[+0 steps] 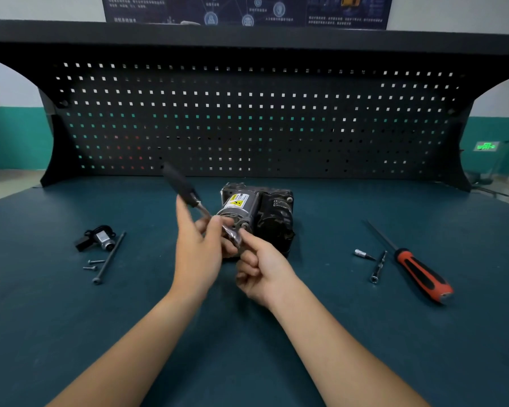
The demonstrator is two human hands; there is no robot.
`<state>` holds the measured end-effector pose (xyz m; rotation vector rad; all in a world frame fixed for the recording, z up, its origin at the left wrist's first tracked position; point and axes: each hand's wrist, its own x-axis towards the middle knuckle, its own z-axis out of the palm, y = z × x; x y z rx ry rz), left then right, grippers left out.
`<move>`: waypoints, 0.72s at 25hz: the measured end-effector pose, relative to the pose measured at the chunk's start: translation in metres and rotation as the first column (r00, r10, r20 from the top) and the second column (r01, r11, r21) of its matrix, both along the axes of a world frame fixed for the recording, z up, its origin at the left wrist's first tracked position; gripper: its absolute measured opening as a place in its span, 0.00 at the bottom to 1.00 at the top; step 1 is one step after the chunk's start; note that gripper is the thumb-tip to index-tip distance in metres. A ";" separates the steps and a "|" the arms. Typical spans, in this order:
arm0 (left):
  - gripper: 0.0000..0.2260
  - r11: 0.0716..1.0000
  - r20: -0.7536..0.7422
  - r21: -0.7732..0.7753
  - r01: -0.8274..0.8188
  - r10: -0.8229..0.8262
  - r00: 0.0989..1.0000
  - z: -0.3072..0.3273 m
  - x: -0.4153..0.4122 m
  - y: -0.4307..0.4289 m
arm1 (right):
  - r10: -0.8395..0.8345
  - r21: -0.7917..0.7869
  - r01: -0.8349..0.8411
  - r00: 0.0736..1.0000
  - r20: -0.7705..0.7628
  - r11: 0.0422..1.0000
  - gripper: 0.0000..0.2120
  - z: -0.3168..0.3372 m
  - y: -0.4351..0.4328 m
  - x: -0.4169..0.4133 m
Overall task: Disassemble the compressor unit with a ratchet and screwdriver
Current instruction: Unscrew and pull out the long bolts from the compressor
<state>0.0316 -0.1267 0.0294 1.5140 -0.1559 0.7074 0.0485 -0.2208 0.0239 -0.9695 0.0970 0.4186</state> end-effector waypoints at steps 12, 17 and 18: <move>0.32 0.999 0.017 -0.040 0.002 -0.002 1.000 0.000 0.005 0.004 | -0.001 0.054 0.000 1.000 0.024 0.999 0.16 0.001 0.000 0.001; 0.37 0.880 0.179 0.465 -0.090 0.006 0.984 -0.004 -0.005 -0.004 | -0.024 0.002 0.024 0.999 0.029 1.000 0.22 -0.002 0.000 0.003; 0.38 0.765 0.199 0.631 -0.128 0.000 0.980 -0.004 -0.008 -0.007 | -0.037 -0.002 0.037 0.999 0.015 0.999 0.25 -0.003 0.000 0.004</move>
